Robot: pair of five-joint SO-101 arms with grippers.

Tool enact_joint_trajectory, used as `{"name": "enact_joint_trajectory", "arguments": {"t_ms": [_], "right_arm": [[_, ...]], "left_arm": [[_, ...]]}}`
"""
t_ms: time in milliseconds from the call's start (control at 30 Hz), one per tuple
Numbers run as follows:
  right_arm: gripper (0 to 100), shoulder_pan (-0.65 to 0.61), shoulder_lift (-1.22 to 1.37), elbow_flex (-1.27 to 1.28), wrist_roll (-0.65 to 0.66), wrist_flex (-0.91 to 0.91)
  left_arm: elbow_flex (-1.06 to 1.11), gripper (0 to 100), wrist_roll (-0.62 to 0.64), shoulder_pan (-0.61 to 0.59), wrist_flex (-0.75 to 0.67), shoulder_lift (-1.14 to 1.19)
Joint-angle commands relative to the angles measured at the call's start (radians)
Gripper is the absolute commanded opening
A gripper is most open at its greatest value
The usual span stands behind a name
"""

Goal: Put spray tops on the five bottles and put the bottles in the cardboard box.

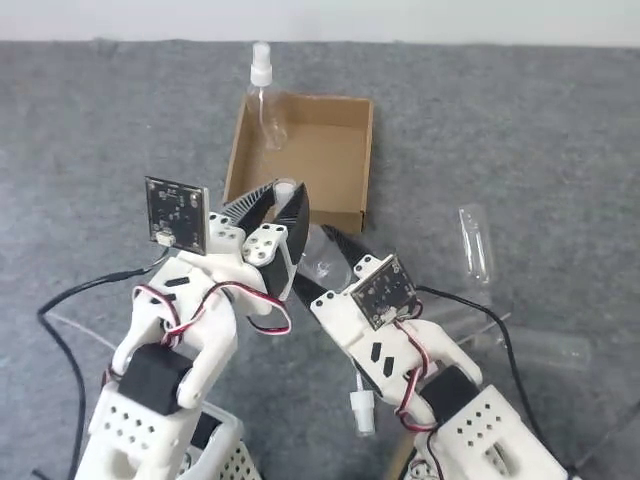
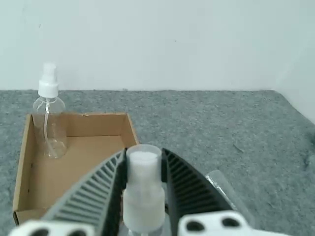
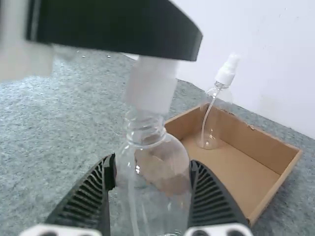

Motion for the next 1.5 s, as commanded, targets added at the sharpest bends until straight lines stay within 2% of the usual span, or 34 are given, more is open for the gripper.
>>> {"name": "enact_joint_trajectory", "arguments": {"t_ms": [0, 267, 433, 633, 1100, 1200, 1467], "right_arm": [[0.8, 0.022, -0.036, -0.041, 0.006, -0.030], [0.7, 0.028, -0.036, -0.041, 0.005, -0.028], [0.7, 0.030, -0.036, -0.041, 0.005, -0.028], [0.7, 0.054, -0.036, -0.044, 0.003, -0.030], [0.7, 0.093, -0.036, -0.058, 0.002, -0.028], [0.7, 0.091, -0.036, -0.058, 0.002, -0.028], [0.7, 0.087, -0.028, -0.057, 0.002, -0.028]], "left_arm": [[-0.010, 2, -0.017, 0.005, -0.002, -0.021], [0.016, 2, -0.089, 0.068, -0.002, -0.021], [0.019, 2, -0.089, 0.068, -0.002, -0.021], [0.019, 15, -0.089, 0.068, 0.018, -0.023], [-0.008, 15, -0.089, 0.066, 0.043, -0.023], [-0.045, 19, -0.083, 0.066, 0.080, -0.023], [-0.159, 28, 0.025, -0.080, 0.150, -0.023]]}}
